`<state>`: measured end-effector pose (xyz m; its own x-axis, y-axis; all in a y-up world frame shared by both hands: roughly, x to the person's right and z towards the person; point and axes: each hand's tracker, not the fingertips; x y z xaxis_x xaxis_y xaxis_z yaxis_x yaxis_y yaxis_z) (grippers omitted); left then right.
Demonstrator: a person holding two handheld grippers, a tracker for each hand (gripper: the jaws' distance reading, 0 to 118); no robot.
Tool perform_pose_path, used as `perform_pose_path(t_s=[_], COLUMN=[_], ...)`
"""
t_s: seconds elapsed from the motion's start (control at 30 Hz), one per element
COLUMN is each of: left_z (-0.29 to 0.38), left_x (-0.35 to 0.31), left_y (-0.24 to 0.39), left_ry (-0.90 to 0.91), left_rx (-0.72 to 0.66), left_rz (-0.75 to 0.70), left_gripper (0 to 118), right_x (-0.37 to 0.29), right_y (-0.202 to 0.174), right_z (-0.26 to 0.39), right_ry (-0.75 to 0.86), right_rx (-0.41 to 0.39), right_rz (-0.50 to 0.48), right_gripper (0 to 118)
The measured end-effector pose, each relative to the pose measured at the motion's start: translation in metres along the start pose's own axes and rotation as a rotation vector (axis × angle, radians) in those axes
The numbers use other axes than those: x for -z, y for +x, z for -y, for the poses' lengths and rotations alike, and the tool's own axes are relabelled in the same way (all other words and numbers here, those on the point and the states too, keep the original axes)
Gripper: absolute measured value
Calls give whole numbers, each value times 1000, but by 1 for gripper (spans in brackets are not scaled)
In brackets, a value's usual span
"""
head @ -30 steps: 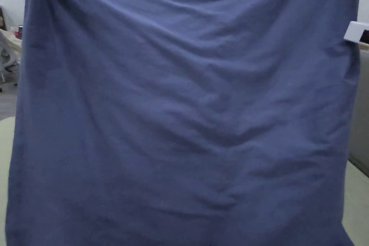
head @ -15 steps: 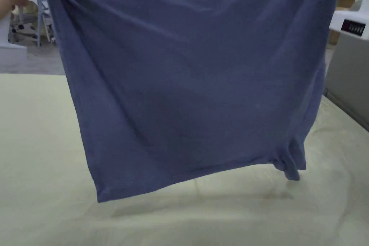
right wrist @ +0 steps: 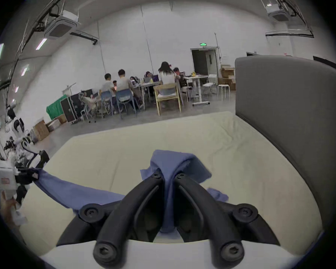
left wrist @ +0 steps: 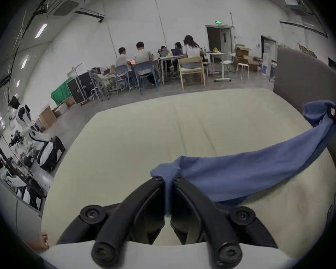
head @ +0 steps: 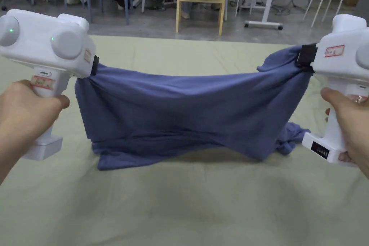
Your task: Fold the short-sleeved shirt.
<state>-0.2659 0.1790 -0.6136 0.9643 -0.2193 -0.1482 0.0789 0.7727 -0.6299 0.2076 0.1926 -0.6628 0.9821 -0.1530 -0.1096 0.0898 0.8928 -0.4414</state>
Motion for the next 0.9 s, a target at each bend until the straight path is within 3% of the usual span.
perform_pose_path(t_s=[0.2, 0.4, 0.57, 0.67, 0.9], left_z=[125, 244, 310, 334, 381], left_x=[-43, -115, -162, -199, -264], left_y=[26, 39, 61, 68, 36], left_ry=[-48, -110, -288, -278, -329], left_rx=[29, -120, -7, 29, -45], left_rz=[88, 111, 72, 80, 99], left_gripper=[1, 1, 1, 1, 1], right_x=[-65, -155, -232, -266, -360], right_y=[41, 61, 49, 44, 53], right_z=[123, 240, 290, 308, 325], right_ry=[-109, -139, -253, -272, -291], right_rx=[-41, -22, -44, -71, -79], right_rz=[20, 40, 65, 76, 71], right_gripper=[7, 7, 7, 7, 7])
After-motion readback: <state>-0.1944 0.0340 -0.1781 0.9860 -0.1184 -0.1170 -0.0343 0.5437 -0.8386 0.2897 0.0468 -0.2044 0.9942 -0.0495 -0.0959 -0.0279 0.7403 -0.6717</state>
